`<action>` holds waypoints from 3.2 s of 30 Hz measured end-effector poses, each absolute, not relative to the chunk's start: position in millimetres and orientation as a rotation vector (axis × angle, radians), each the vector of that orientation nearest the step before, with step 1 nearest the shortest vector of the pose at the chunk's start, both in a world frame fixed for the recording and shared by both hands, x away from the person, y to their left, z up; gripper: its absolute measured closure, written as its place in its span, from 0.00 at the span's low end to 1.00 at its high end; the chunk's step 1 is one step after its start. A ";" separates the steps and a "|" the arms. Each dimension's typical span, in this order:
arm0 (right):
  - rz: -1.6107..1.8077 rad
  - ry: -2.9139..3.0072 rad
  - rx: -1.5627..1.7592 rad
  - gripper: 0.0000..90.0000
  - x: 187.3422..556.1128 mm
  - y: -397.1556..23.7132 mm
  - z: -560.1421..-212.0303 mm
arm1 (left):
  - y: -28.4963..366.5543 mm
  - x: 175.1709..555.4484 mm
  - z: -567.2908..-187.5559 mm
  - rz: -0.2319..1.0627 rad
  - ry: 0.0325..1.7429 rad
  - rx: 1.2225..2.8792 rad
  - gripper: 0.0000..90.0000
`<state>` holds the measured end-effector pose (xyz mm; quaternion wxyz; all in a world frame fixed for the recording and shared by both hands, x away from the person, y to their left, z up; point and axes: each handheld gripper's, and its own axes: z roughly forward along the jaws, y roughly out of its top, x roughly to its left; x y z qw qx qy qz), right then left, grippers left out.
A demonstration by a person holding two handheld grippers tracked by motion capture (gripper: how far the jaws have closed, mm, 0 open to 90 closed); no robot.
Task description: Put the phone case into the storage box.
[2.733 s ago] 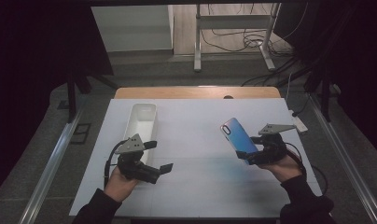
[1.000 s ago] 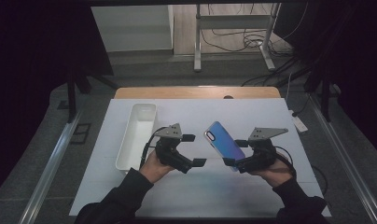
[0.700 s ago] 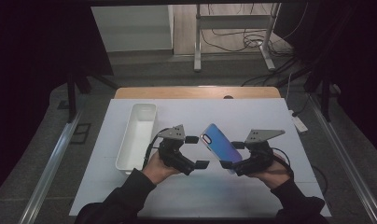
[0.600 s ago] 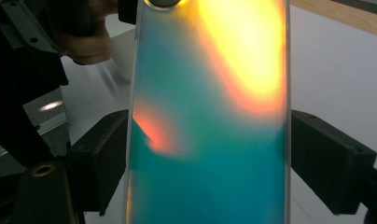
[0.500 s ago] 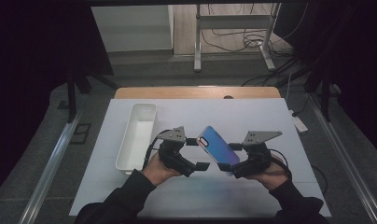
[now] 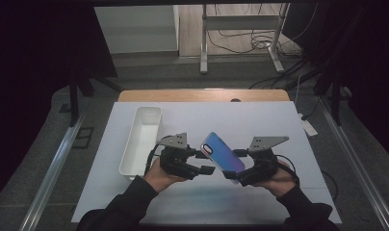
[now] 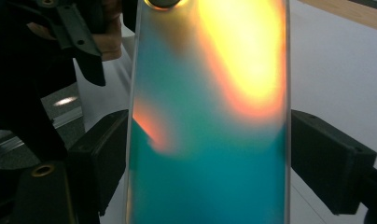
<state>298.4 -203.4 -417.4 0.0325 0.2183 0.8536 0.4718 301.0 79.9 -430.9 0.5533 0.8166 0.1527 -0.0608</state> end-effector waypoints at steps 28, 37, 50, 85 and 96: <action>1.486 2.682 0.628 0.19 298.2 -199.6 -420.3 | 79.7 304.1 -432.1 -0.289 0.317 1.898 0.87; 1.501 2.738 0.601 0.18 300.0 -197.1 -424.0 | 78.4 303.9 -430.9 -0.328 0.264 1.901 0.94; 1.400 2.828 0.596 0.18 301.0 -187.7 -435.8 | 71.5 300.0 -430.1 -0.297 0.227 1.973 0.98; 1.119 2.738 0.802 0.00 309.3 -198.0 -446.0 | 92.3 304.5 -423.5 -0.076 0.407 2.068 0.98; 1.113 2.661 0.860 0.00 305.2 -206.8 -443.3 | 95.2 305.0 -422.1 -0.025 0.462 2.080 0.98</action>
